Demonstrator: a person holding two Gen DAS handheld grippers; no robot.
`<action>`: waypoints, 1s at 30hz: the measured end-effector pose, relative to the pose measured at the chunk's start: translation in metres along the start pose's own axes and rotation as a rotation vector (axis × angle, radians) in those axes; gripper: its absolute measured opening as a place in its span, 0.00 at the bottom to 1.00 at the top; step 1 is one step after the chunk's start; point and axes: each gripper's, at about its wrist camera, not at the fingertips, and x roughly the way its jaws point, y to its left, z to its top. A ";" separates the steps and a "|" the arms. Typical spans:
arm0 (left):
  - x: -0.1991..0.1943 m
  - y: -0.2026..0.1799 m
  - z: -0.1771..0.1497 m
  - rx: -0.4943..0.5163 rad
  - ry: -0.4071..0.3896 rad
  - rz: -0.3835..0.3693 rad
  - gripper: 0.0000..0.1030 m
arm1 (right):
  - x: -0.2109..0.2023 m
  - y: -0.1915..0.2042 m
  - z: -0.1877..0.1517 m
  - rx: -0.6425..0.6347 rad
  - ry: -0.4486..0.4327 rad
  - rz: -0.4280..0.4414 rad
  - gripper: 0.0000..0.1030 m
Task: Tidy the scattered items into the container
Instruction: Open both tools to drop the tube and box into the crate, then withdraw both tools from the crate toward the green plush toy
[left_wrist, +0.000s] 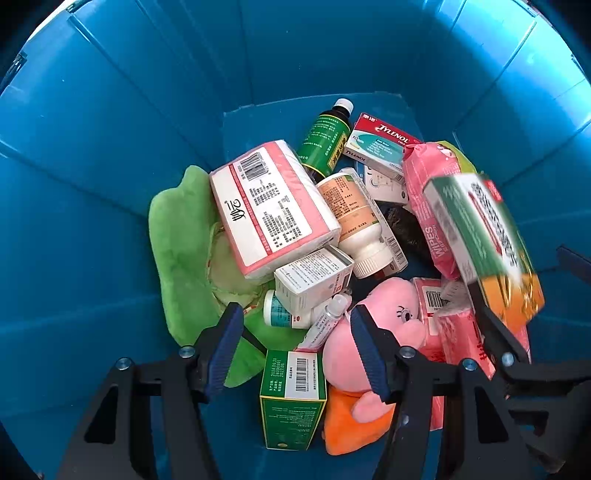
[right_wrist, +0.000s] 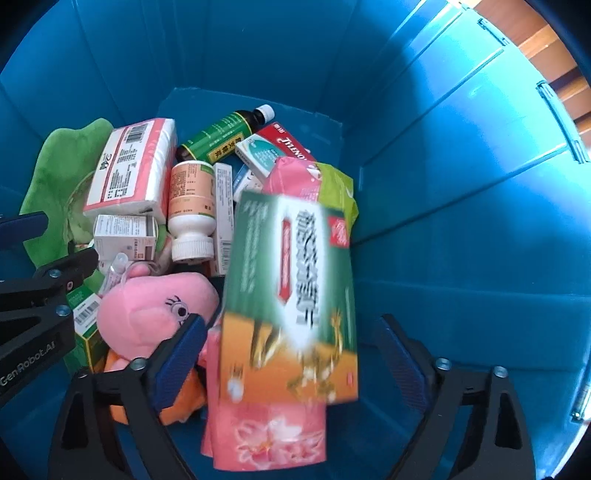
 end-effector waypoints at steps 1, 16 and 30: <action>-0.001 0.001 0.000 -0.001 -0.004 0.000 0.58 | -0.003 0.000 -0.001 -0.005 -0.004 -0.004 0.96; -0.100 0.016 -0.045 0.041 -0.252 -0.056 0.58 | -0.110 -0.006 -0.066 -0.078 -0.262 0.041 0.99; -0.184 0.058 -0.191 -0.076 -0.724 0.044 0.67 | -0.178 0.017 -0.142 -0.041 -0.658 0.149 1.00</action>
